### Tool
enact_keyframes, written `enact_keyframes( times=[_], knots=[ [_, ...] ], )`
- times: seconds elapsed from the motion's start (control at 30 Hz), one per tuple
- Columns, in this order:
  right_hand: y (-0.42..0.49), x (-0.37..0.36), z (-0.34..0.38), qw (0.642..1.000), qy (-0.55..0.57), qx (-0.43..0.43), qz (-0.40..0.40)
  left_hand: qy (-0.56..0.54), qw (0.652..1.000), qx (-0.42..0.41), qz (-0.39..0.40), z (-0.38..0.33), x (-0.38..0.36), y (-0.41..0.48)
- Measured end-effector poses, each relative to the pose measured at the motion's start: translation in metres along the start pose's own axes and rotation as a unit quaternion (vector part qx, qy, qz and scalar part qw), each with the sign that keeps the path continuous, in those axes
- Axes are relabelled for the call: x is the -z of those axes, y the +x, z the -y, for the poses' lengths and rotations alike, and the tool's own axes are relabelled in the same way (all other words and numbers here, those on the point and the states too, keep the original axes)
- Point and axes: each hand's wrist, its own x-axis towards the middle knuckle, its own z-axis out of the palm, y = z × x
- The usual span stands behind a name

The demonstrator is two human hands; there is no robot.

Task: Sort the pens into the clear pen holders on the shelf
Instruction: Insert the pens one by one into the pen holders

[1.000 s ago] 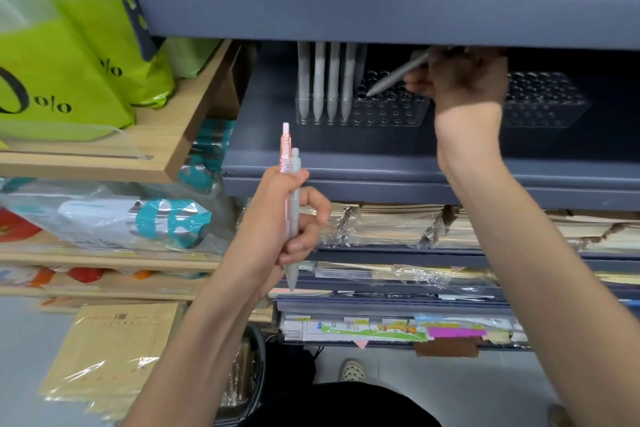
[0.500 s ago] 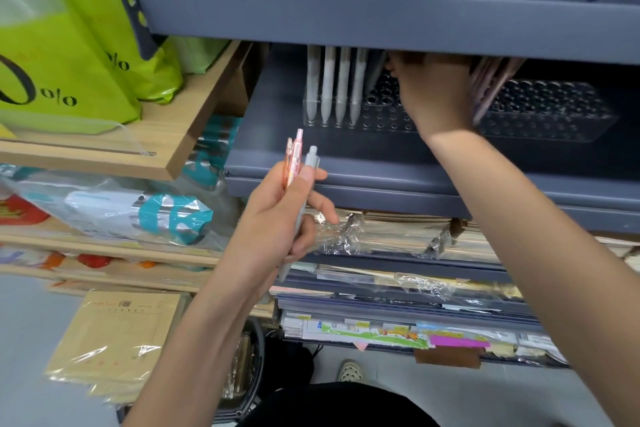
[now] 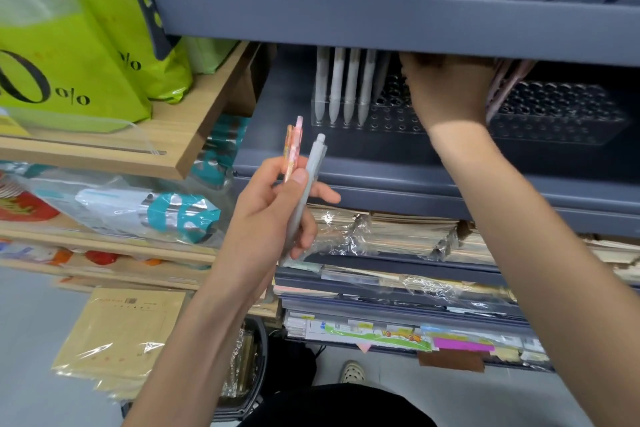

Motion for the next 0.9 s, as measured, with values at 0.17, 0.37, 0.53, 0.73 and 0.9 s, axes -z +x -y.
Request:
enact_keyframes(
  times=[0.17, 0.37, 0.53, 0.73, 0.9],
  knots=[
    [-0.046, 0.014, 0.006, 0.981, 0.071, -0.016, 0.182, 0.004, 1.000, 0.007, 0.005, 0.003, -0.008, 0.003],
    [-0.067, 0.023, 0.002, 0.941, 0.145, -0.059, 0.300, -0.011, 0.999, 0.034, 0.009, 0.008, -0.020, 0.006],
    [-0.060, 0.035, -0.003, 0.950, 0.208, -0.122, 0.196, 0.035, 0.998, 0.041, 0.028, 0.011, -0.023, 0.005],
    [-0.065, 0.039, -0.008, 0.906, 0.311, -0.169, 0.234, -0.007, 0.999, 0.047, 0.024, 0.012, -0.029, 0.006],
    [-0.060, 0.038, -0.004, 0.921, 0.267, -0.125, 0.255, 0.003, 0.999, 0.033, 0.005, 0.010, -0.030, 0.008]
  ],
)
